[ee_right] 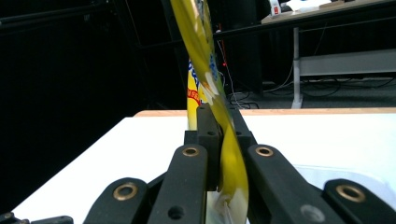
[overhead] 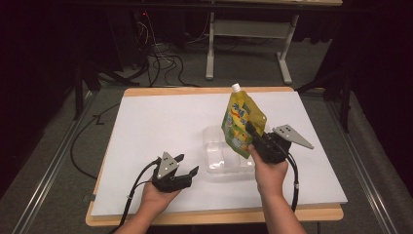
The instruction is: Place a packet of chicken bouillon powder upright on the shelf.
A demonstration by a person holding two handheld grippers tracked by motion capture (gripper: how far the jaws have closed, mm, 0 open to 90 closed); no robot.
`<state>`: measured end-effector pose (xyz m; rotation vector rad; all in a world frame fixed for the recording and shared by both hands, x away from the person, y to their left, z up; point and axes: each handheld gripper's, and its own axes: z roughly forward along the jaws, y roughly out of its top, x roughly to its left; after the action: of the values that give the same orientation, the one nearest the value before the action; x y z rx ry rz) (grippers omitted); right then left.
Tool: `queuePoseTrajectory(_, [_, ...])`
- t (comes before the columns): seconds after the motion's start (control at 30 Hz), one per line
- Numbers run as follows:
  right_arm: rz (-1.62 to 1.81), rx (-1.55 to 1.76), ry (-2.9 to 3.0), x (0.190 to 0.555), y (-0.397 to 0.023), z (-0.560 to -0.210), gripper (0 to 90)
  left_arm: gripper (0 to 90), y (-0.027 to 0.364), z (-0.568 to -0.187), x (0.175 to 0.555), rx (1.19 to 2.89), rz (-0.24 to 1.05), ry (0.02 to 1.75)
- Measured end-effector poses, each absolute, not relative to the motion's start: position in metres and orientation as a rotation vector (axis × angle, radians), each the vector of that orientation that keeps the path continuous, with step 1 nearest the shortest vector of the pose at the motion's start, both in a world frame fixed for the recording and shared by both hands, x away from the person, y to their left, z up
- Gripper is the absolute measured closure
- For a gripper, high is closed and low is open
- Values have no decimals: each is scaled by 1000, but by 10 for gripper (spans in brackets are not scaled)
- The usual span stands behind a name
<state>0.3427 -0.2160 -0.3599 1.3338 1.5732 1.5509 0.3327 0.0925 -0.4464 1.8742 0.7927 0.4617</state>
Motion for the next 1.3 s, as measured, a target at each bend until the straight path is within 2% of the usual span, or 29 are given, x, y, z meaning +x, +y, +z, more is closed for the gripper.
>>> queuePoseTrajectory(0.3, [1597, 1378, 1553, 346, -207, -377, 897, 336, 87, -449, 333, 1895, 467, 780])
queuePoseTrajectory(0.7, [1603, 1402, 1515, 344, -207, -380, 897, 340, 62, -447, 343, 1856, 429, 785])
queuePoseTrajectory(1.3, [1574, 1434, 1483, 341, -210, -385, 900, 414, 42, -460, 354, 1920, 480, 836])
